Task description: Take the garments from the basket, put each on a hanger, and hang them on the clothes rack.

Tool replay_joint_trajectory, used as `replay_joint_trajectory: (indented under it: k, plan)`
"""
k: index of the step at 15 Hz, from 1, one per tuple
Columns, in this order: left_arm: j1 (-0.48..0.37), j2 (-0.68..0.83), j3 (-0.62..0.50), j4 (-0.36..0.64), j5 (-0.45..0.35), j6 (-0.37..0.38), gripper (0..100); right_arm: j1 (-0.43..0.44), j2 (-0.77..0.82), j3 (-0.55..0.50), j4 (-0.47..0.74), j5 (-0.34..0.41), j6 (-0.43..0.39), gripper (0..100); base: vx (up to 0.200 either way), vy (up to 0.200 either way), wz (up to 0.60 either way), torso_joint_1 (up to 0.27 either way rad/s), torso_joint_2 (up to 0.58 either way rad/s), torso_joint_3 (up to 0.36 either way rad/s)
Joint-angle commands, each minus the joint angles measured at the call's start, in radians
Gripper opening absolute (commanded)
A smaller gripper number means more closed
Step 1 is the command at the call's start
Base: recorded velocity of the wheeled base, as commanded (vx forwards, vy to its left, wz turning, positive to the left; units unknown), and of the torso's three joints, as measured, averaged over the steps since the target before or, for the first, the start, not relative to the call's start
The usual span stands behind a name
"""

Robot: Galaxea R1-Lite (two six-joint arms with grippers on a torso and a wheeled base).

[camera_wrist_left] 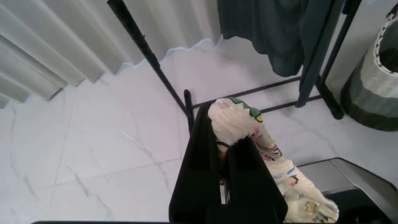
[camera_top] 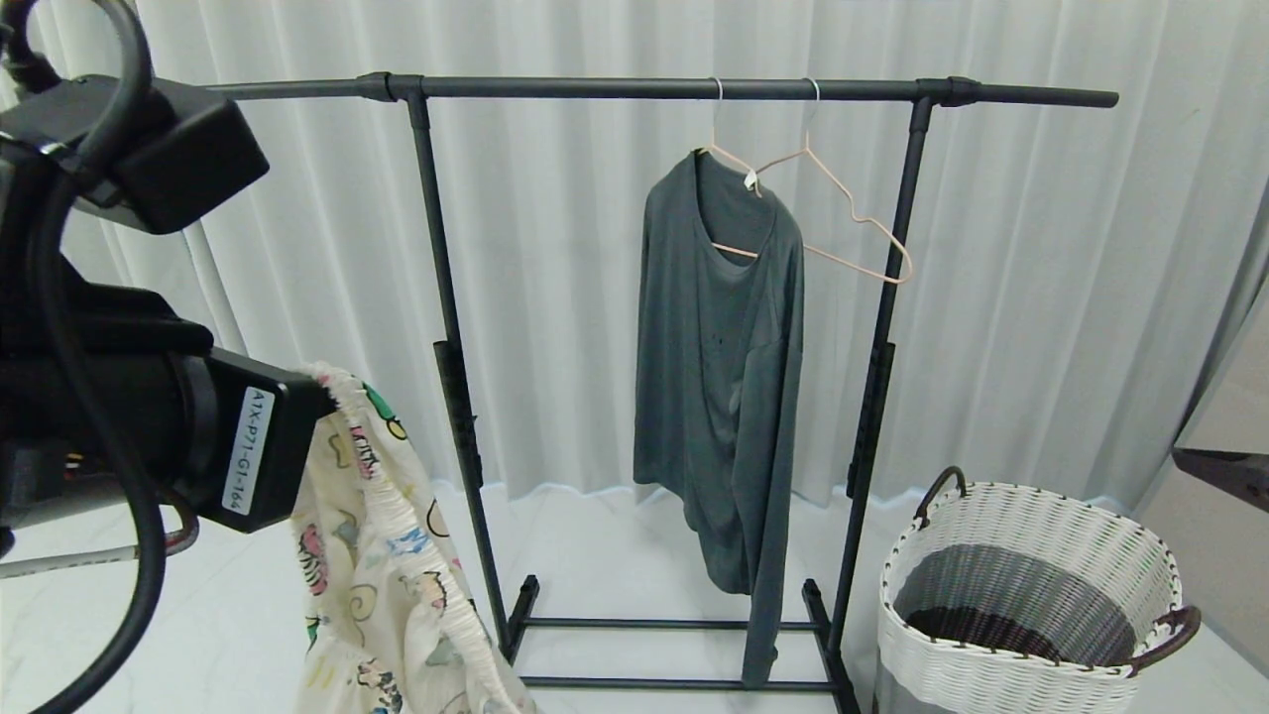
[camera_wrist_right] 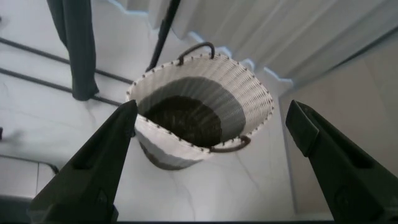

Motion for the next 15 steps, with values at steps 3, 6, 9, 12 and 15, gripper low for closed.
replay_joint_trajectory:
  k: [3,6,9,12,15]
  plan:
    - [0.009,-0.009,0.006,0.0,0.023,0.0,0,0.0,0.004,0.04,-0.062,0.027,0.002,100,0.0,0.0,0.0,0.041,-0.04,-0.015]
    - [0.009,-0.007,0.001,0.0,0.028,0.001,0,-0.001,0.004,0.047,-0.07,0.028,0.004,100,0.0,0.0,0.0,0.199,-0.17,-0.212]
    - [0.009,-0.021,0.009,0.0,0.055,0.0,0,0.0,0.008,0.047,-0.094,0.028,0.002,100,0.0,0.0,0.0,0.211,-0.63,-0.211]
    - [0.009,-0.021,0.009,0.0,0.064,0.0,0,0.002,0.016,0.049,-0.096,0.028,0.002,100,0.0,0.0,0.0,0.128,-0.49,-0.246]
    - [0.009,-0.021,0.013,0.0,0.064,0.0,0,0.002,0.016,0.05,-0.096,0.042,0.004,100,0.0,0.0,0.0,0.234,-0.49,-0.233]
